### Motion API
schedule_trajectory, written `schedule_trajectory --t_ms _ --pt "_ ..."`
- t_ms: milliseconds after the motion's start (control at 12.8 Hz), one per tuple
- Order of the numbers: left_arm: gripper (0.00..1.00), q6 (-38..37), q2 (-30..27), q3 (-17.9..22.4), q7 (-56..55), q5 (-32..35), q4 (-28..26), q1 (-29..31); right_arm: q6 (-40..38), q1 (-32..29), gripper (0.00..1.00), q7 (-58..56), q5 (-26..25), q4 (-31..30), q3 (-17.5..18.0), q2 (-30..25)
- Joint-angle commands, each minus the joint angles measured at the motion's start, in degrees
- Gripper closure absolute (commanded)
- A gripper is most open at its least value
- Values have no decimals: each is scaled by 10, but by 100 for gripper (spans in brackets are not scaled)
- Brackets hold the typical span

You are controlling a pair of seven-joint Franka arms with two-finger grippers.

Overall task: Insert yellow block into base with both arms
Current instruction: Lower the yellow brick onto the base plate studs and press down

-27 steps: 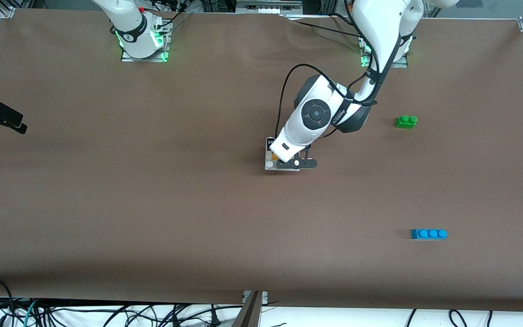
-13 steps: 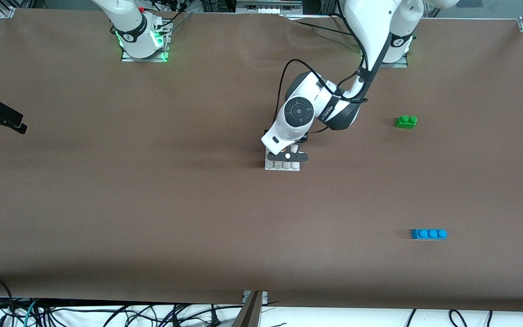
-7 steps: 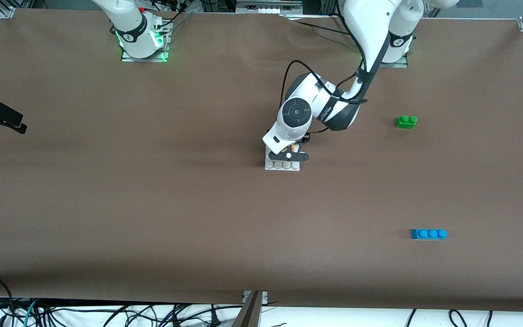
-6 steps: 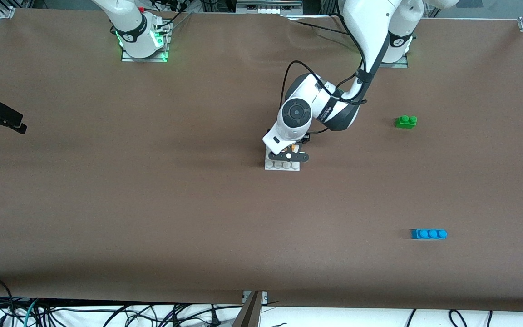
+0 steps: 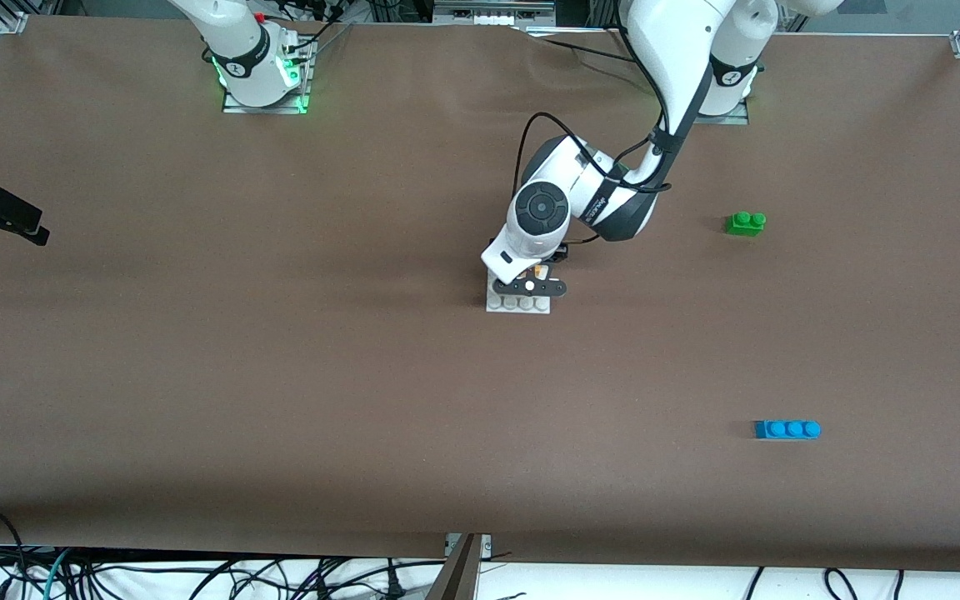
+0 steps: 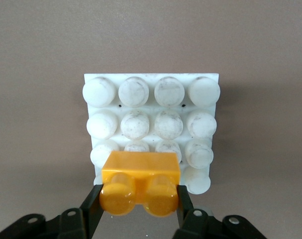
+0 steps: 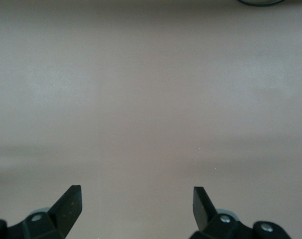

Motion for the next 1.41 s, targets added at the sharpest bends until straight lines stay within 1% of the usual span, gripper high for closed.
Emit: schedule_trajectory --t_ms 0,548,861,1252,1330 --pt "100 2 21 7 -24 7 21 -14 -2 -4 1 -11 -2 12 1 5" --pt "100 6 27 8 -18 7 25 -13 -2 -4 1 -10 -1 12 1 5" --pt "100 19 42 8 -18 7 42 -12 -1 -4 1 -11 -2 12 1 5" --pt "100 19 42 8 -22 6 40 -11 -1 -4 1 -11 -2 12 1 5" --pt "31 20 42 8 -24 5 39 -10 -1 -4 1 -11 -2 12 1 5"
